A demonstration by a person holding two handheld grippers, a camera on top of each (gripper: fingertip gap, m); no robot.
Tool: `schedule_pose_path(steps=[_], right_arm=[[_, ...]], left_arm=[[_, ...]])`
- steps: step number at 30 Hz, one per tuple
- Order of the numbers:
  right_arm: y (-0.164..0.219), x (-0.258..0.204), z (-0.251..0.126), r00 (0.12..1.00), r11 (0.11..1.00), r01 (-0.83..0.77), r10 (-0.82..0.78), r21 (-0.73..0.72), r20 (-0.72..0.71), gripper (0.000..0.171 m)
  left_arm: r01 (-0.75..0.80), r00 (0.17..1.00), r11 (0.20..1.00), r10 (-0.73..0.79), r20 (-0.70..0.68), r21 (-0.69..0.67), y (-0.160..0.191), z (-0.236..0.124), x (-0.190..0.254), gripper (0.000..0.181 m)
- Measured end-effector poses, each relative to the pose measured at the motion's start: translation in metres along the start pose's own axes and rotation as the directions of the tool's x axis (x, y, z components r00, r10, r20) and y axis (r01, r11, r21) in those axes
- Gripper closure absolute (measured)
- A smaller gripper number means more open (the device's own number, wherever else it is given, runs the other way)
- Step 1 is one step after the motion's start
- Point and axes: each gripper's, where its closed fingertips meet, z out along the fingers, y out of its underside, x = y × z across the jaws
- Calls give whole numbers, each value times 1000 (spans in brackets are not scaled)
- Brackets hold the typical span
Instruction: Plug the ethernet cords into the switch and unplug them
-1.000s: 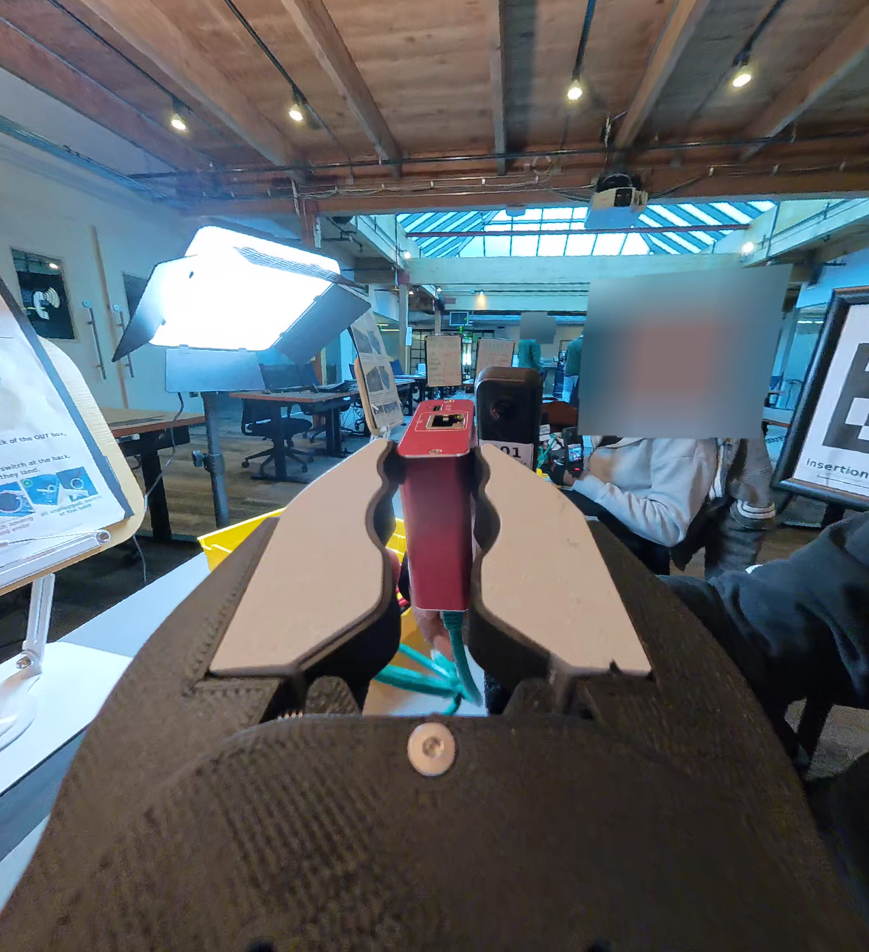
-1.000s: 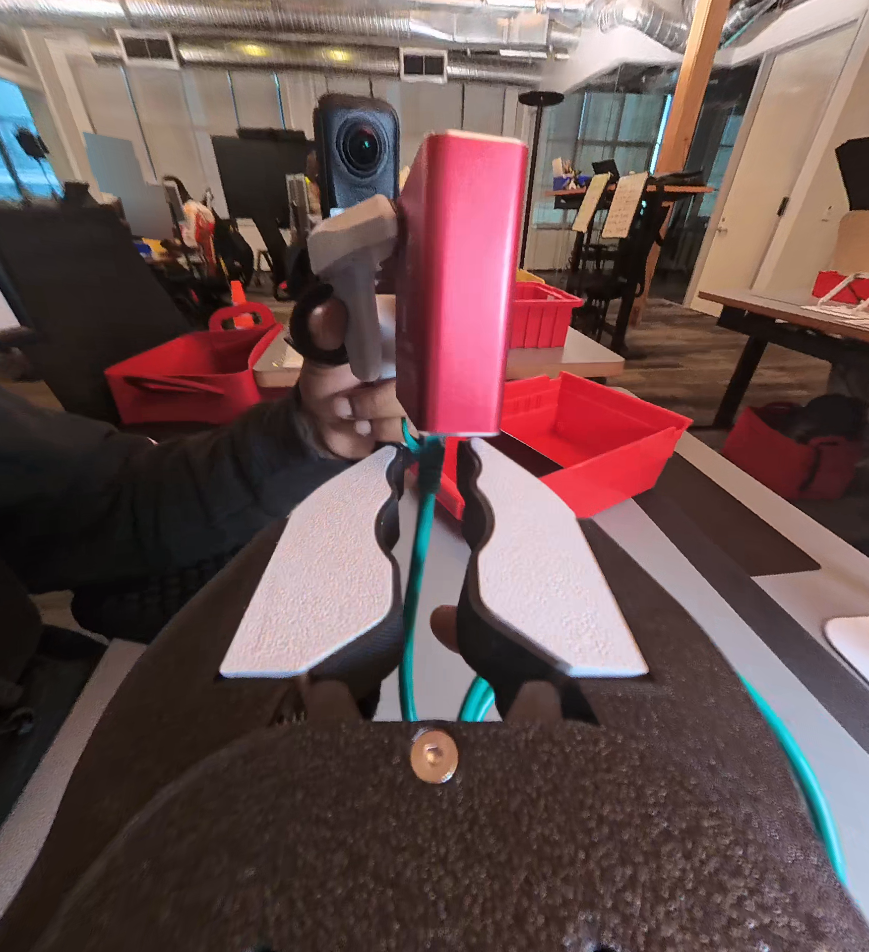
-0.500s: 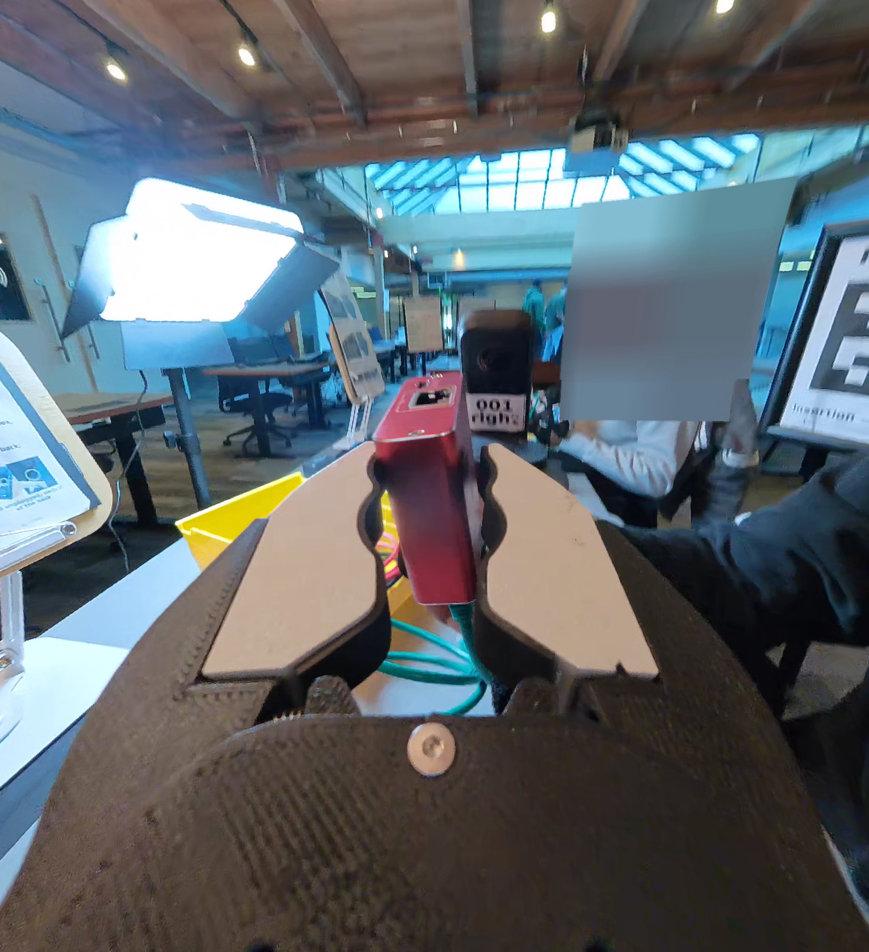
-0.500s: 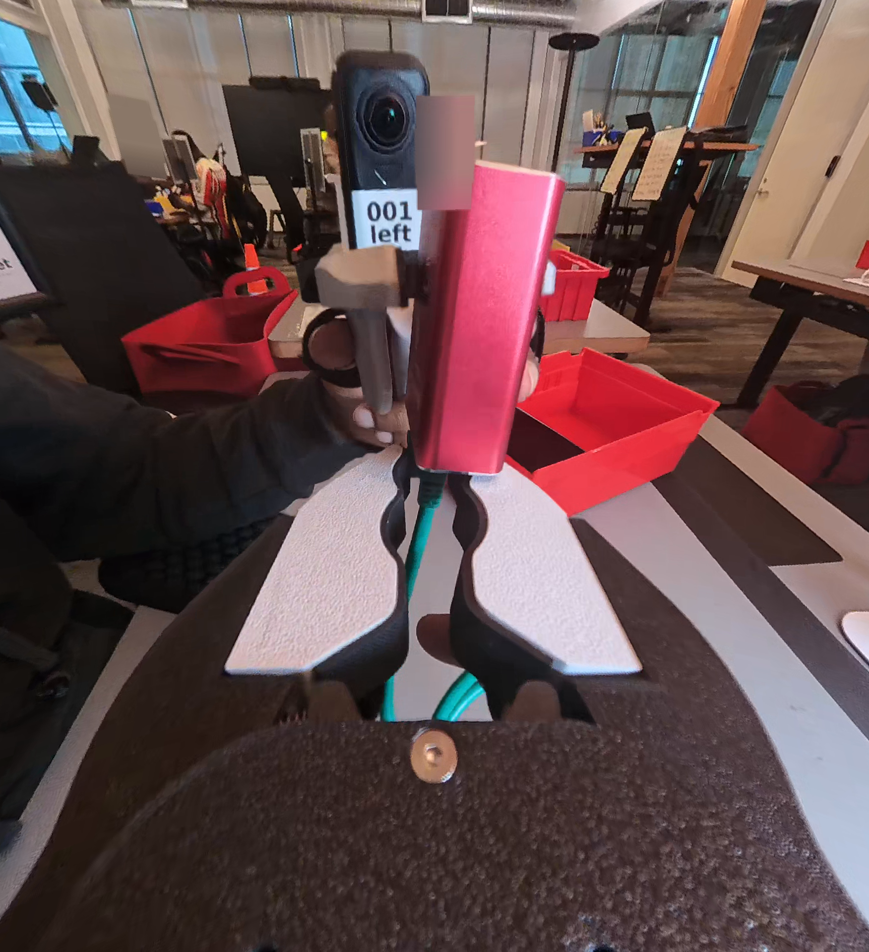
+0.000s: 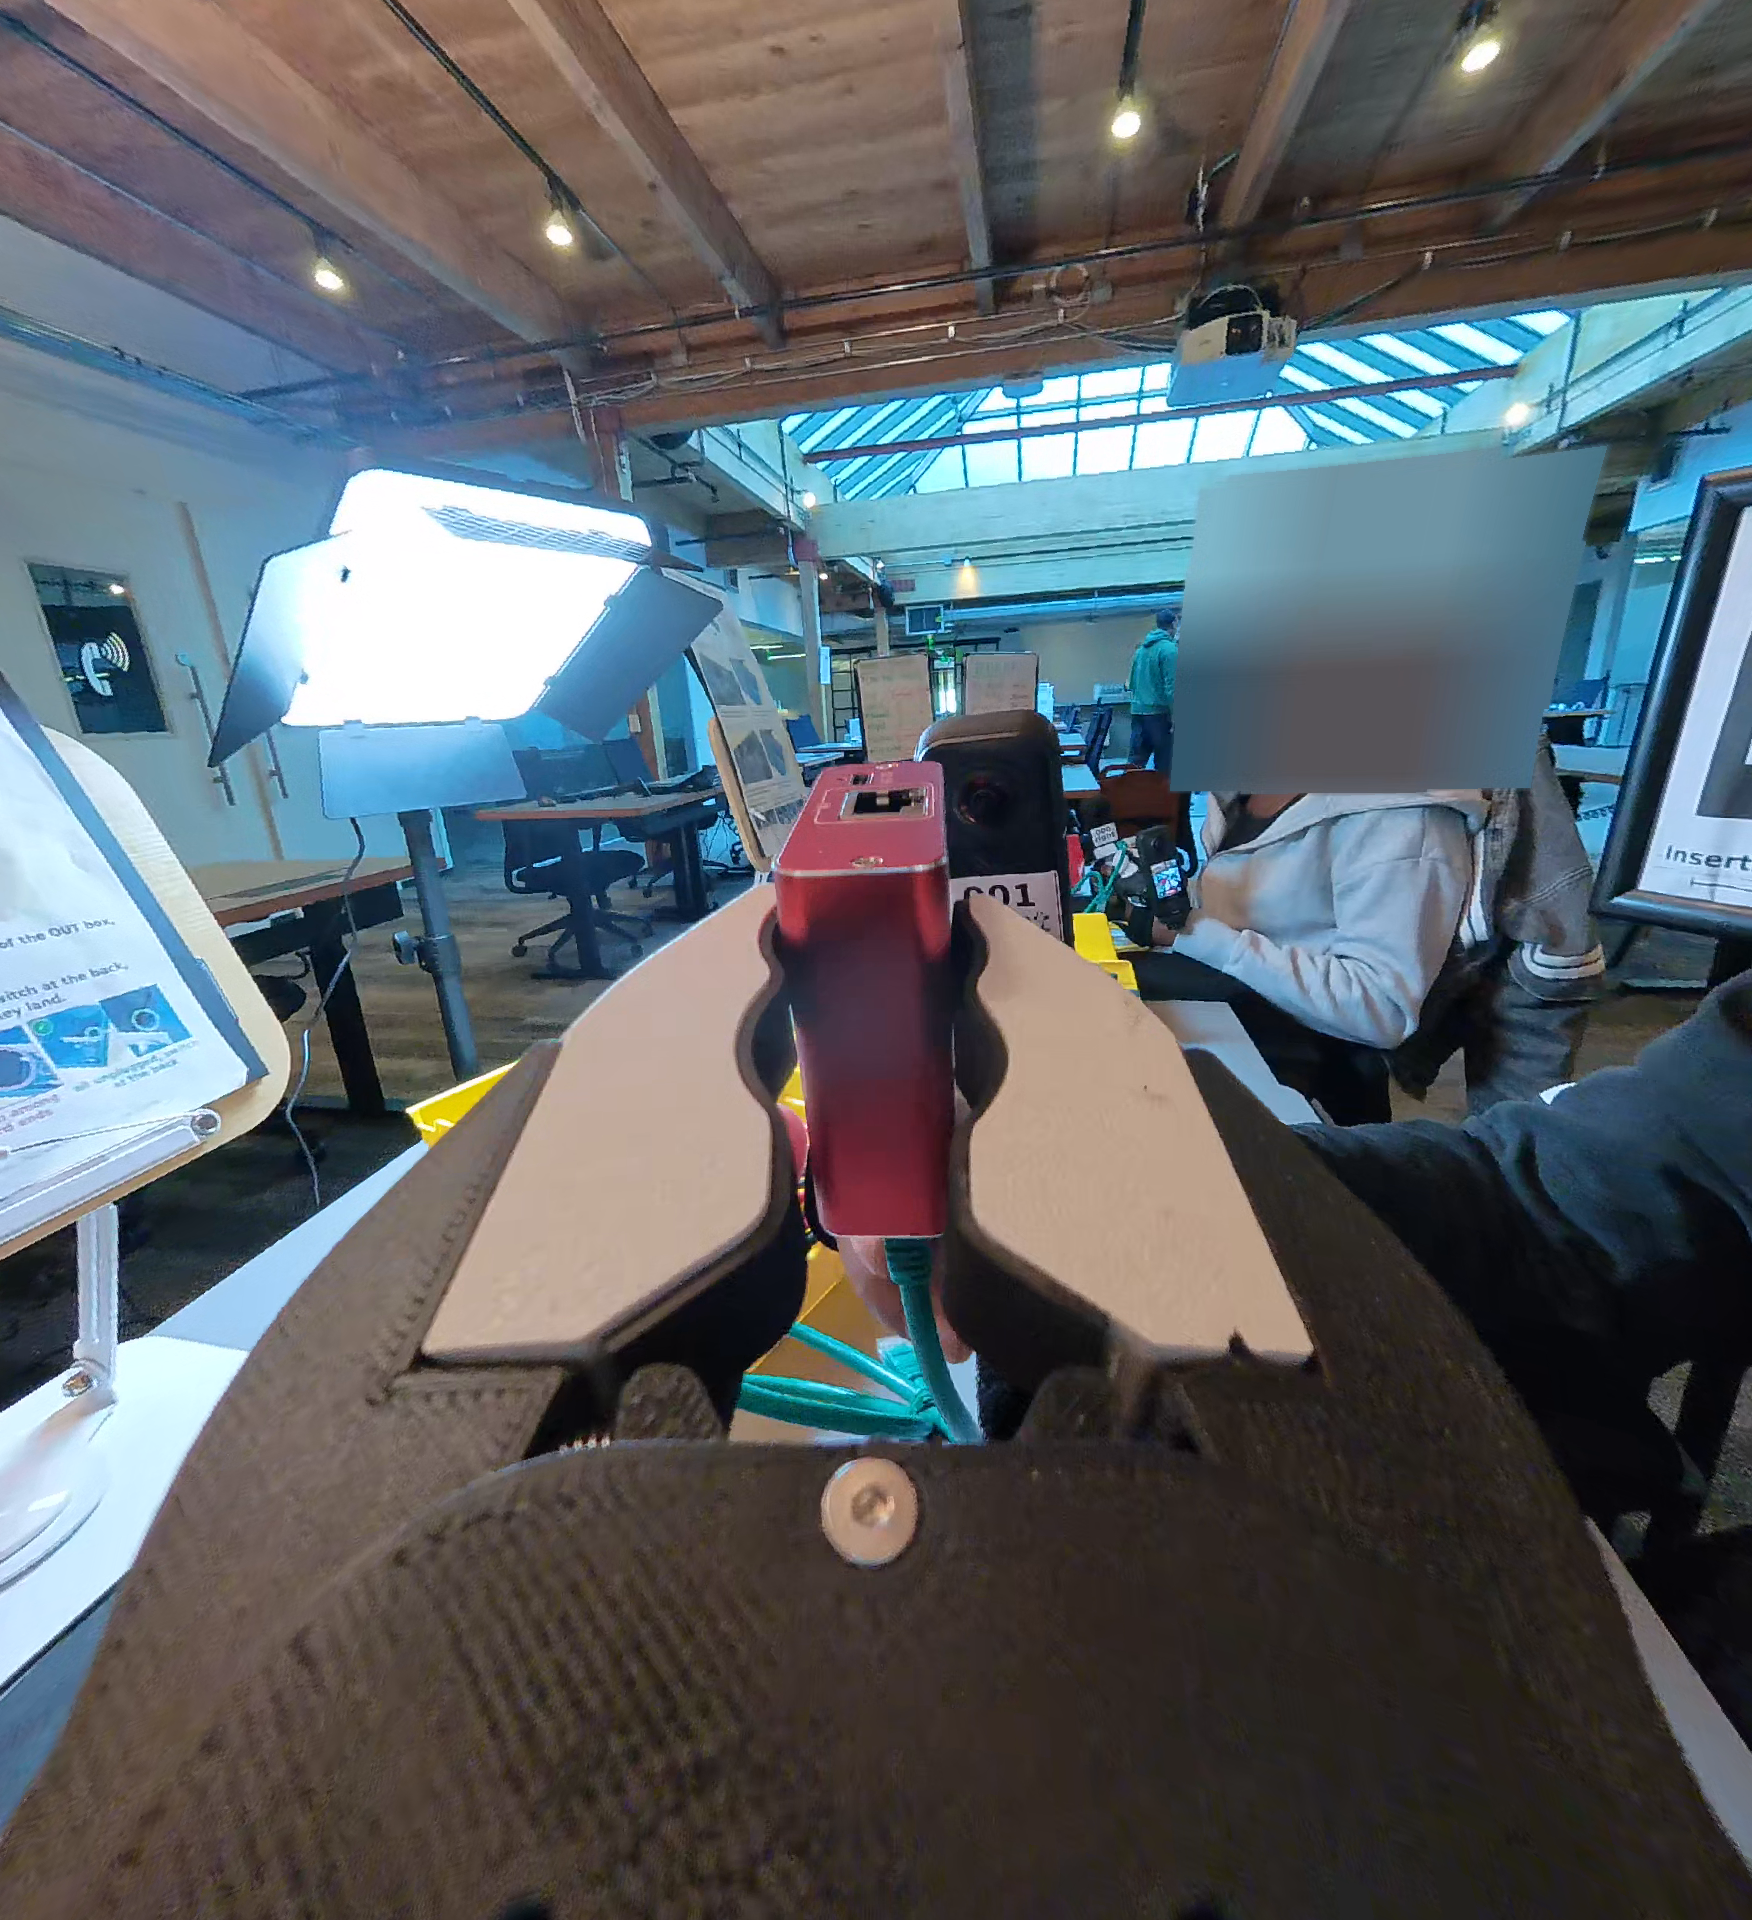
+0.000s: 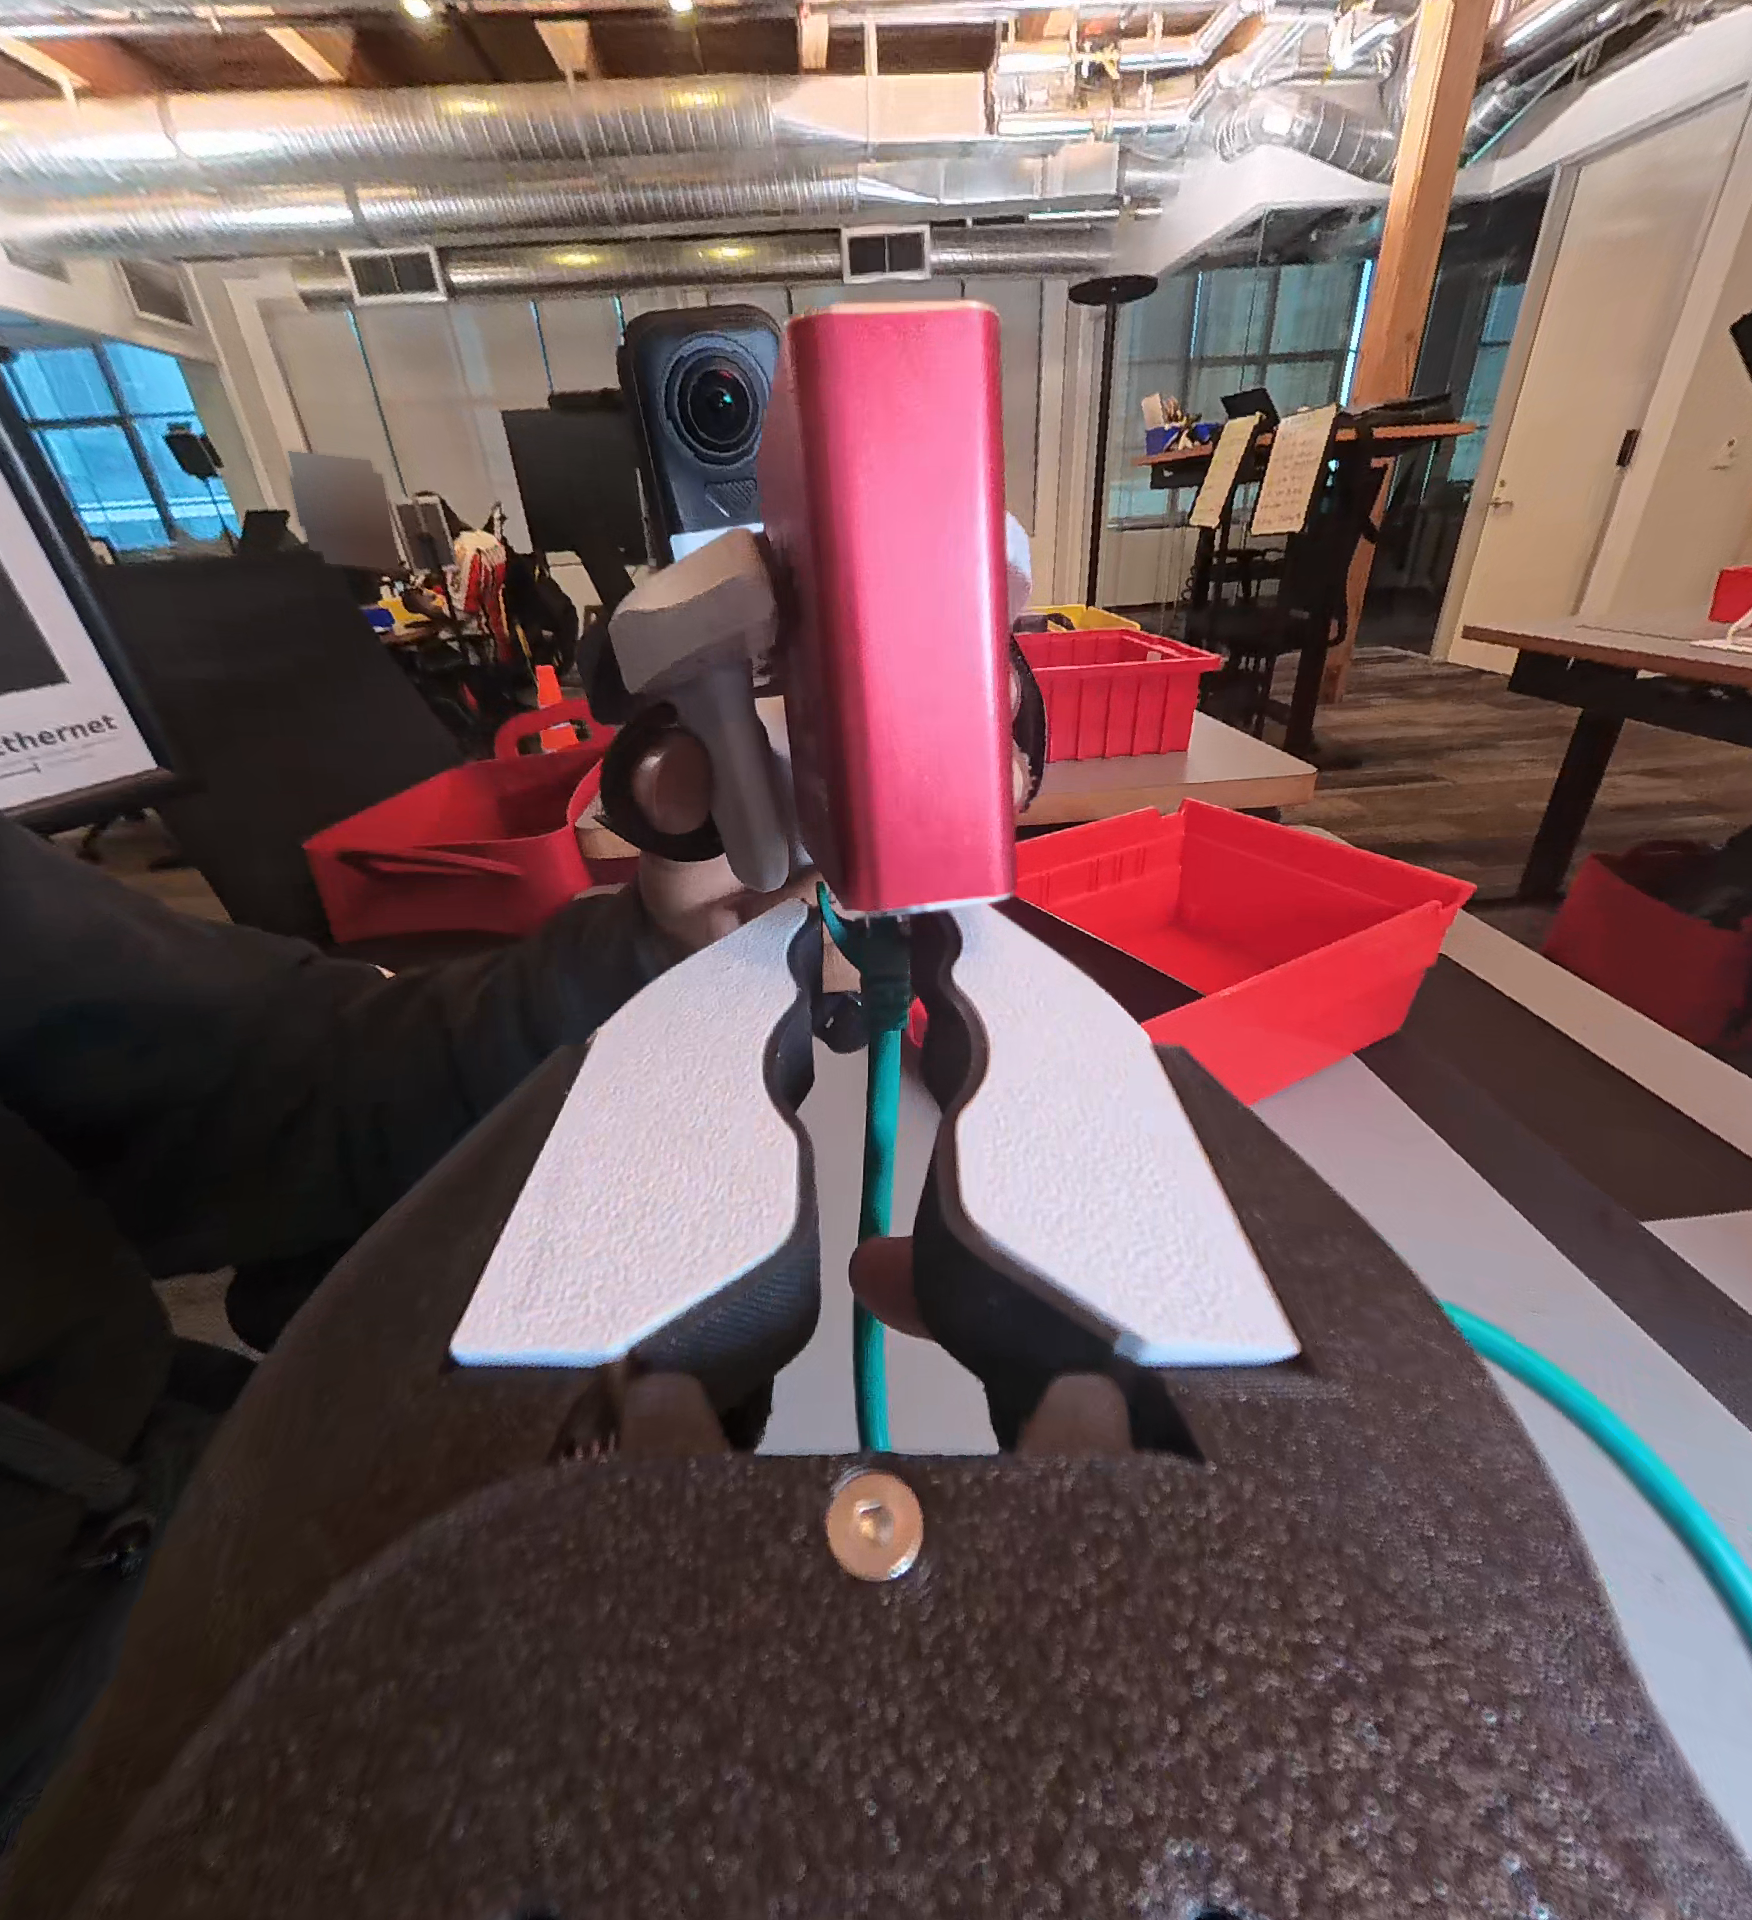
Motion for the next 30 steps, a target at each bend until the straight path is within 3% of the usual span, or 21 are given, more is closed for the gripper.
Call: schedule_pose_path(steps=[17, 23, 28, 30], right_arm=[[3, 6, 6, 999, 1000, -14, 14, 18, -46, 156], [1, 3, 9, 983, 977, -184, 180, 110, 45, 156], [1, 2, 15, 955, 942, -295, 282, 158, 95, 157], [1, 3, 16, 979, 969, -203, 201, 144, 29, 156]], left_arm=[[-50, 999, 998, 50, 2, -46, 2, -1, 2, 154], [-115, 993, 991, 117, 11, -74, 0, -1, 5, 154], [-63, 998, 997, 64, 10, -49, -2, -1, 2, 155], [-9, 1000, 999, 10, 6, -33, -2, -1, 0, 155]])
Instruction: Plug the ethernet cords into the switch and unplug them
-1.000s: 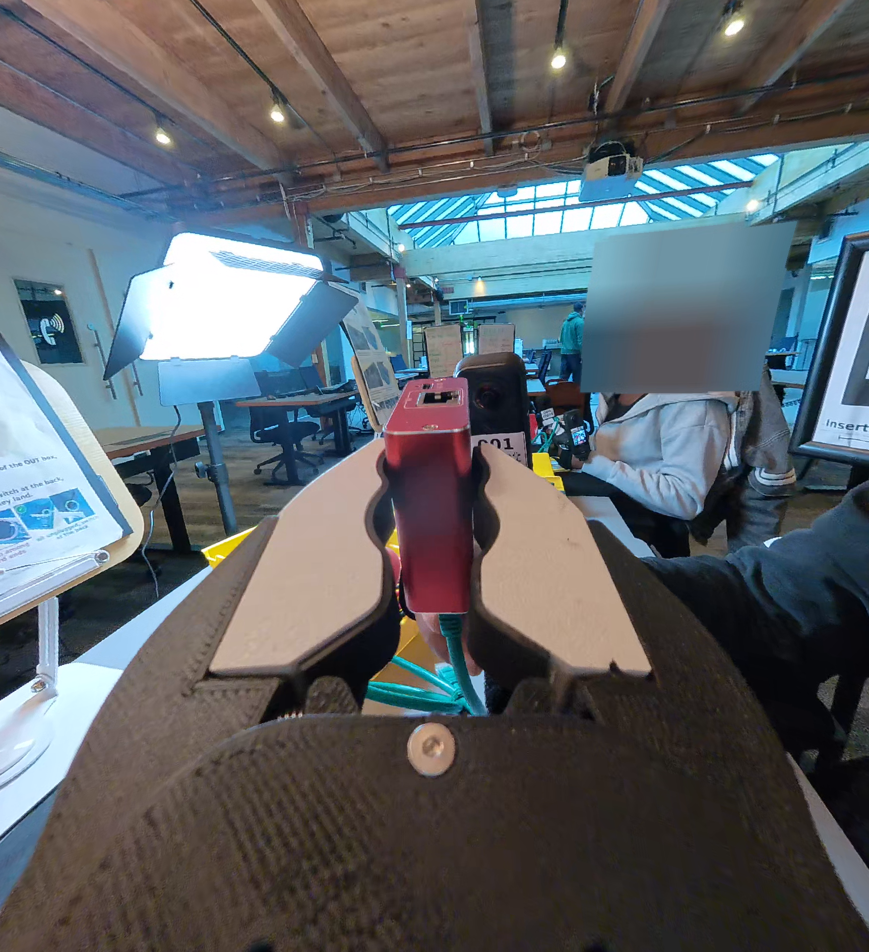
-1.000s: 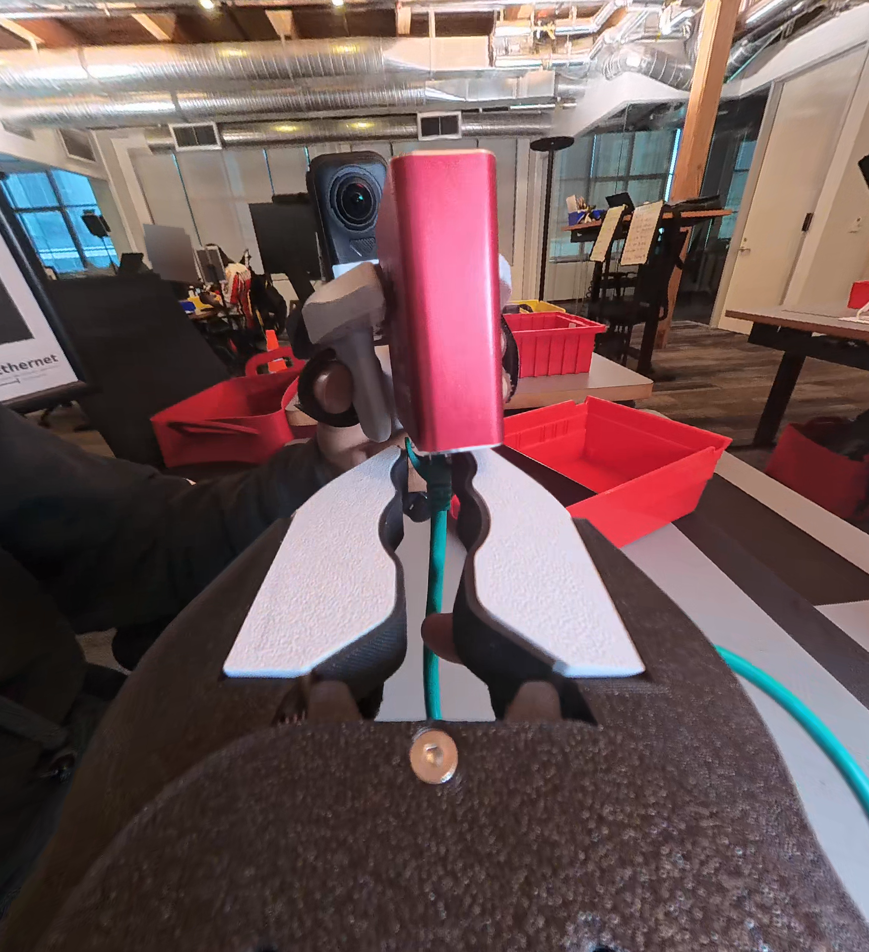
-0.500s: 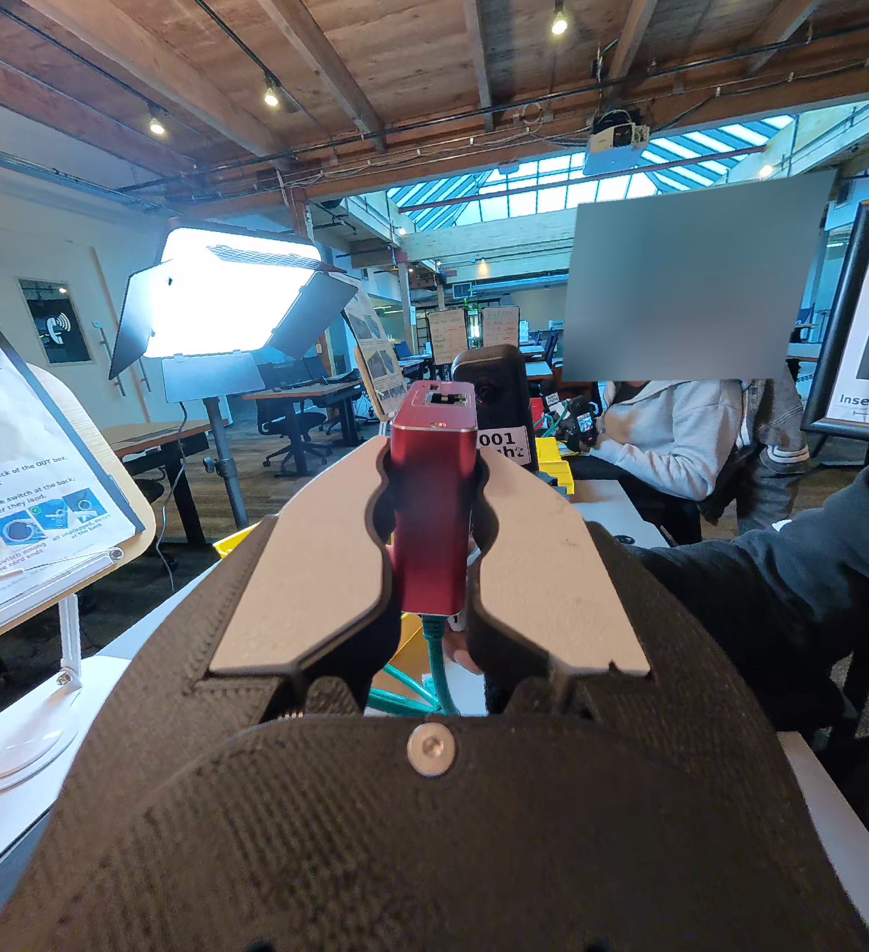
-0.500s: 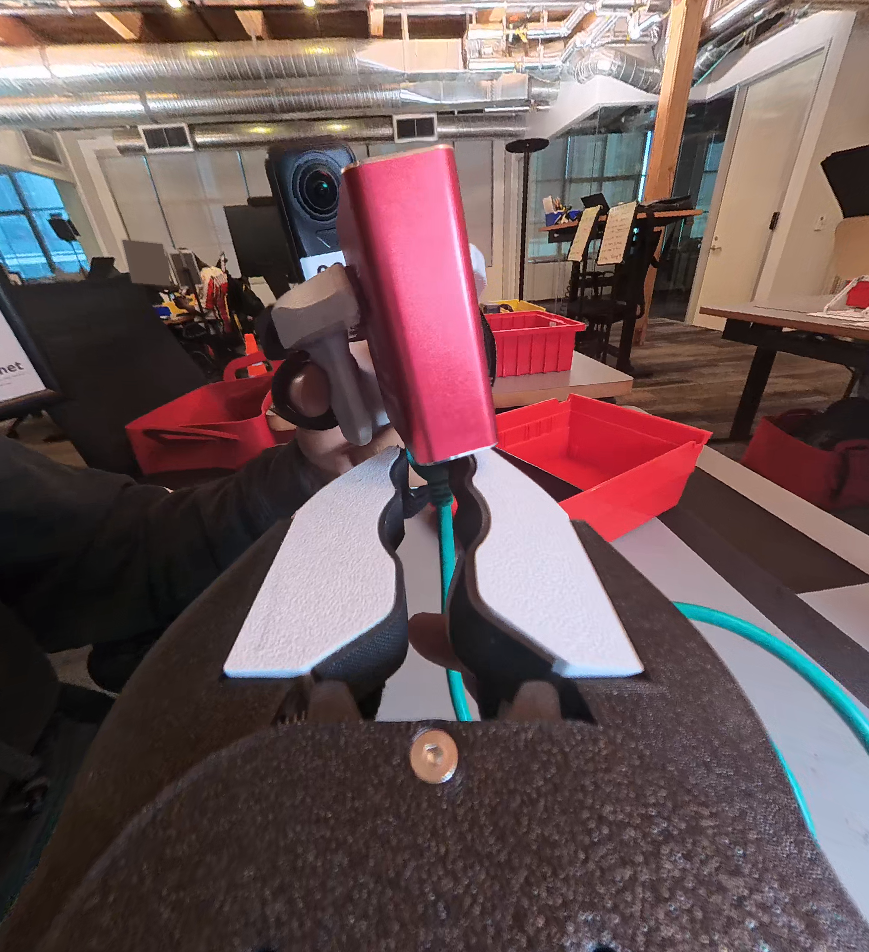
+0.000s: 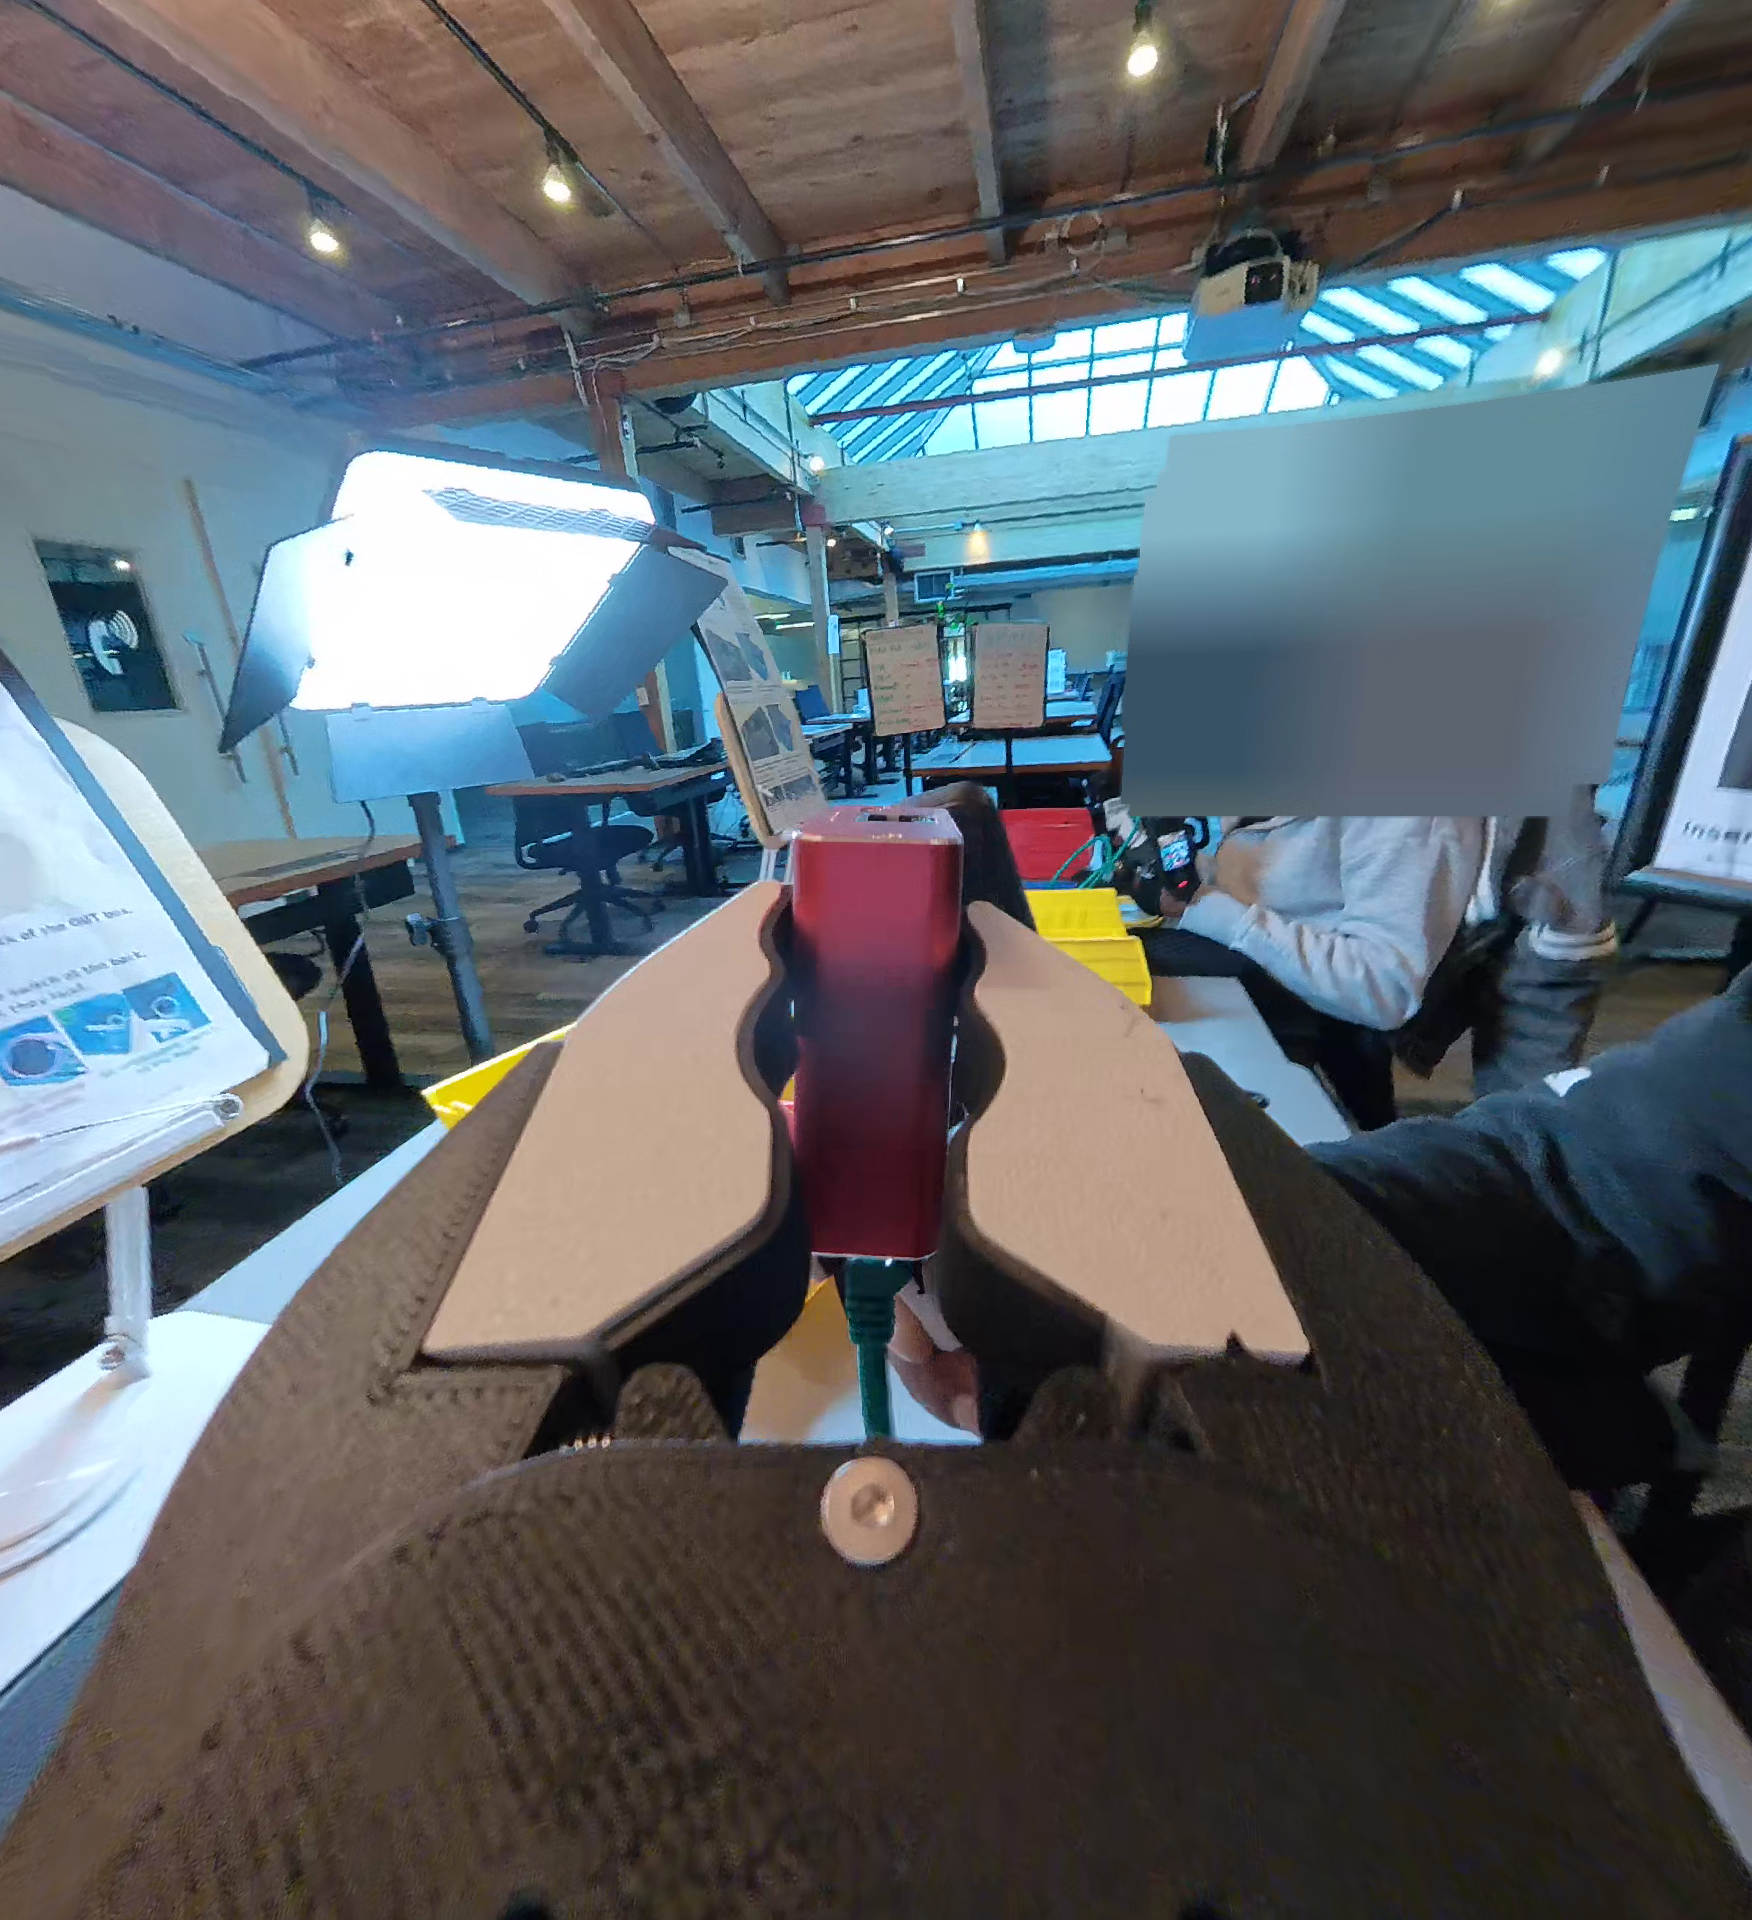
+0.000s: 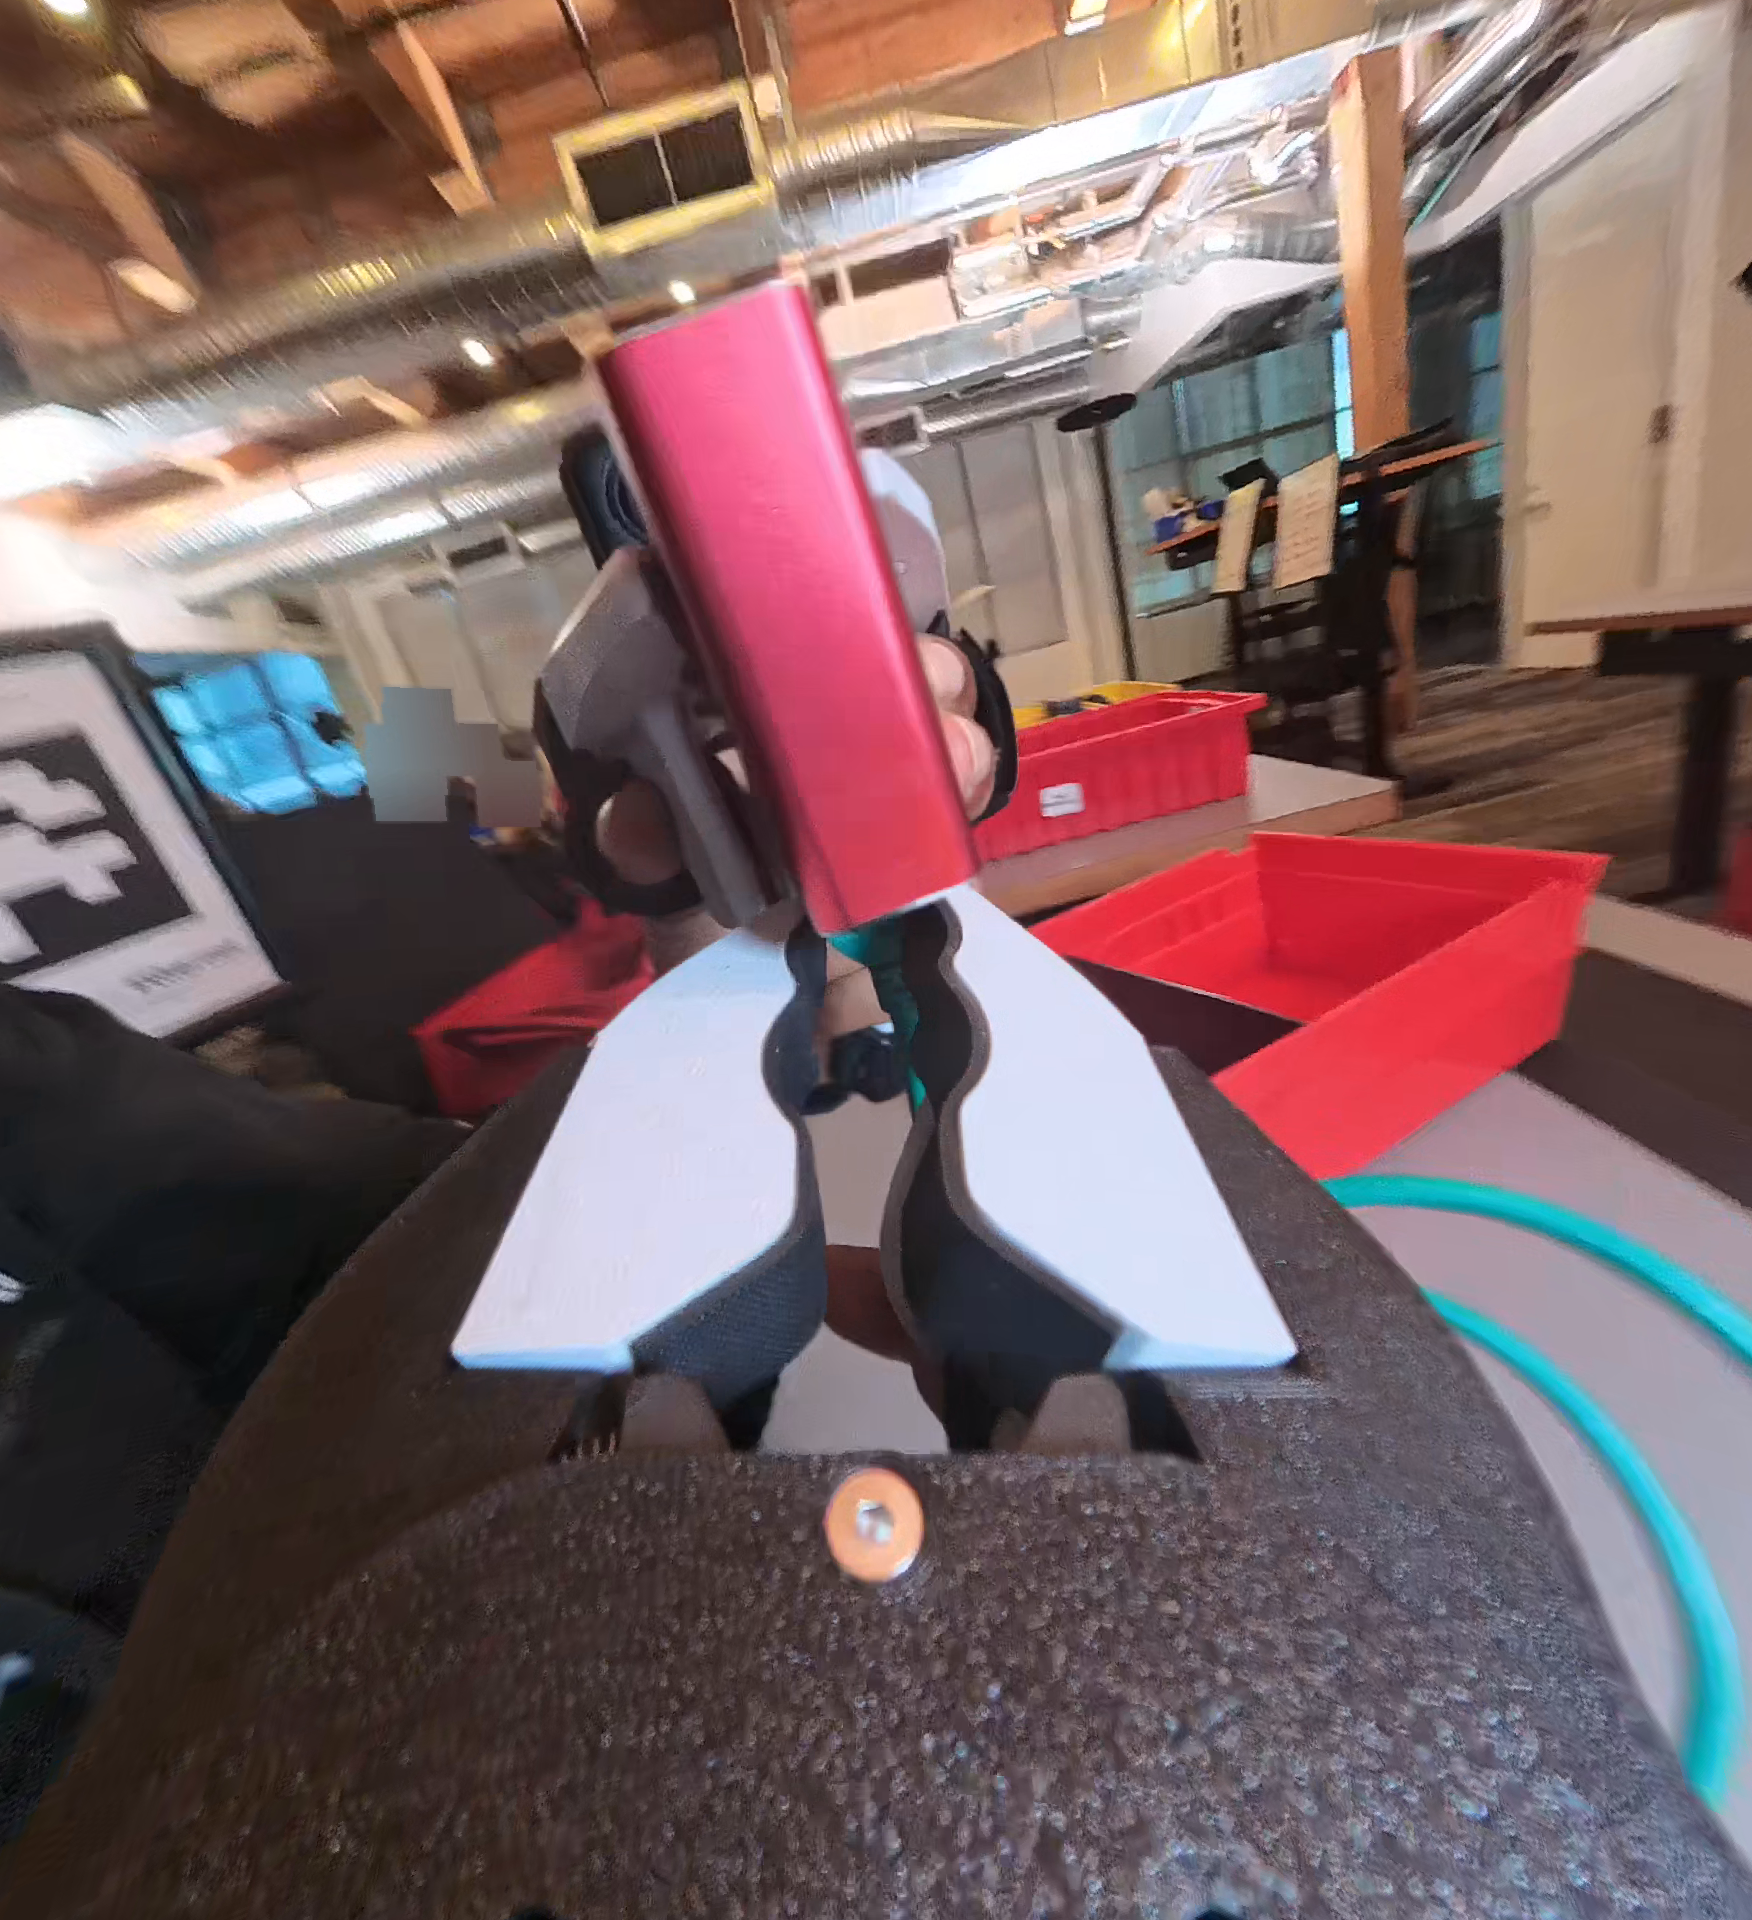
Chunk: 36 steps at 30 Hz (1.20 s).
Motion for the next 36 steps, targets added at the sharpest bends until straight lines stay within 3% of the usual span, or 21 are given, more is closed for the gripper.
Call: schedule_pose_path(steps=[2, 4, 5, 7, 11, 16, 18, 22, 25, 28, 32, 34, 36], right_arm=[[1, -2, 0, 998, 998, 53, -54, -42, -14, 157], [34, 29, -3, 993, 992, 6, -21, -129, -120, 158], [45, 32, -2, 992, 989, -106, 98, -101, -77, 158], [47, 28, 4, 997, 989, -59, 52, -137, -60, 157], [7, 19, -8, 985, 971, 118, -142, -206, -101, 158], [-48, 39, -65, 950, 970, 107, -164, -218, -266, 157], [-74, 51, -93, 907, 967, 126, -202, -221, -370, 157], [-99, 90, -148, 790, 915, 94, -309, -393, -529, 158], [-85, 143, -195, 689, 851, -12, -373, -525, -621, 158], [-40, 189, -235, 631, 752, -114, -450, -650, -632, 158], [6, 226, -264, 637, 733, -292, -330, -614, -697, 157], [7, 234, -270, 628, 737, -327, -298, -591, -719, 155], [-6, 232, -271, 614, 748, -310, -314, -587, -724, 137]], left_arm=[[33, 999, 998, -32, -30, 45, -8, 0, 5, 154], [128, 973, 972, -84, -215, 198, -52, -6, 38, 154], [62, 985, 981, -30, -172, 185, -64, -7, 43, 154], [-149, 989, 982, 146, 34, 113, -72, -18, 30, 154], [-77, 993, 997, 74, 87, 27, -65, -54, -6, 154], [-40, 990, 999, 35, 137, 36, -55, -59, -27, 154], [-52, 988, 998, 47, 149, 24, -51, -55, -30, 154], [-31, 990, 1000, 30, 141, -1, -40, -51, -34, 154], [-5, 992, 1000, 6, 129, -9, -34, -48, -35, 154], [1, 992, 1000, 1, 124, -16, -30, -44, -34, 154], [15, 993, 999, -9, 120, -50, -18, -39, -34, 154], [41, 992, 996, -31, 124, -73, -8, -35, -37, 154], [78, 989, 991, -64, 134, -107, 5, -31, -42, 154]])
